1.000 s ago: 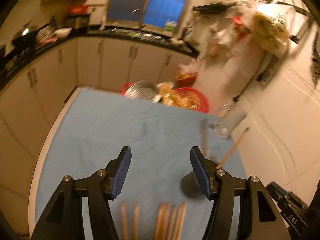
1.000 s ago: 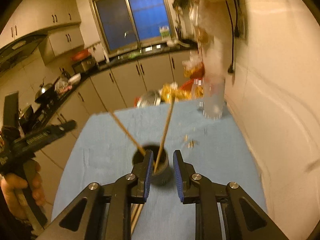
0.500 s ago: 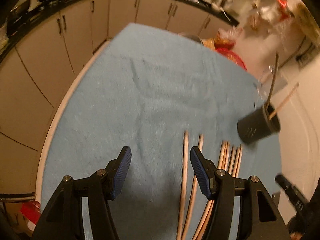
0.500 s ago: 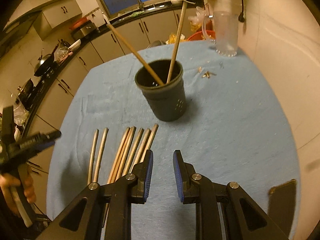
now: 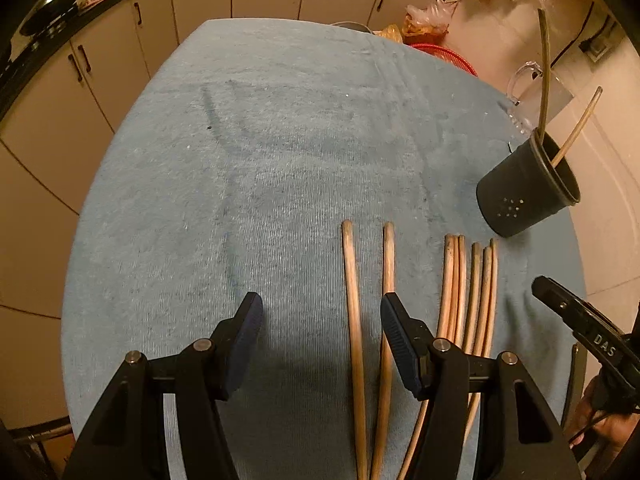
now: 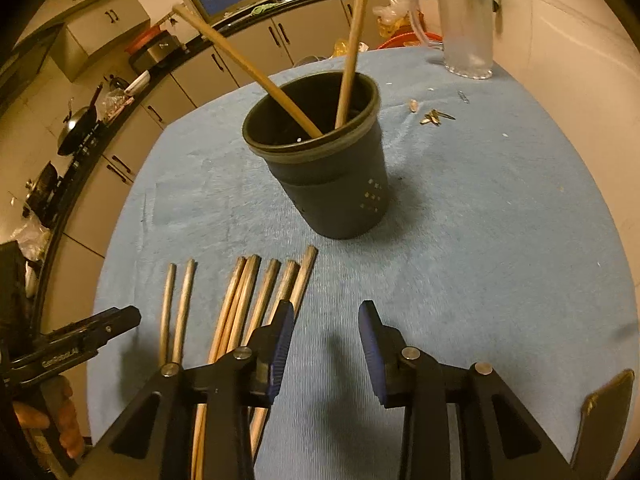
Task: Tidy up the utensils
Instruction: 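Grasp another chopstick from the row with the right tool while the left tool grasps one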
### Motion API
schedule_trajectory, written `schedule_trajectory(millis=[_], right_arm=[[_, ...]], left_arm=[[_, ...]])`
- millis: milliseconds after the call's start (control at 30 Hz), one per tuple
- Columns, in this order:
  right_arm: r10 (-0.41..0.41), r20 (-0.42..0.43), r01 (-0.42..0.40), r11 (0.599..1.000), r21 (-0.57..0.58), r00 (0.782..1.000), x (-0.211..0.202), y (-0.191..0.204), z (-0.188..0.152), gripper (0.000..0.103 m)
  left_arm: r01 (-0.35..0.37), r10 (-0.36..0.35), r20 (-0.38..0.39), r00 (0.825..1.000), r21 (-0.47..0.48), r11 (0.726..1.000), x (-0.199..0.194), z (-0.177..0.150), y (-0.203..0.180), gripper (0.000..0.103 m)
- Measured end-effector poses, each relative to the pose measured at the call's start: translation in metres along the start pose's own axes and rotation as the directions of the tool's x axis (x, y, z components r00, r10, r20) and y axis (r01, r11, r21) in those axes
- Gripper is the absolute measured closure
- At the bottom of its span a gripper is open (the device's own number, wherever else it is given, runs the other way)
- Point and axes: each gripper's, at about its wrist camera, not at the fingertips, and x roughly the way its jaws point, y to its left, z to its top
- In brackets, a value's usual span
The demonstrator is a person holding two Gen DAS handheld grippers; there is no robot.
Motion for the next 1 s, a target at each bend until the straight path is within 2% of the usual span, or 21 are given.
schedule_trajectory(millis=[400,567,833,1000], right_arm=[[-0.031,-0.049,0.032,0.999,0.011,0.998,0.040,0.008,0.013,0.067],[-0.056,-0.048,0.056,0.998,0.006,0.997,0.047,0.012,0.018,0.071],[-0.081,-0.028,0.081,0.997,-0.009,0.996,0.051,0.026,0.026,0.076],[-0.048,0.003,0.048,0.998,-0.031,0.999,0.038,0.041,0.027,0.076]], left_arm=[[-0.016,0.016,-0.014,1.000,0.019,1.000,0.014,0.016,-0.003,0.041],[-0.022,0.022,-0.018,1.000,0.020,1.000,0.021,0.021,-0.002,0.041],[-0.017,0.018,-0.019,1.000,0.026,1.000,0.029,0.032,-0.003,0.041],[-0.013,0.014,-0.023,1.000,0.020,1.000,0.033,0.038,-0.001,0.041]])
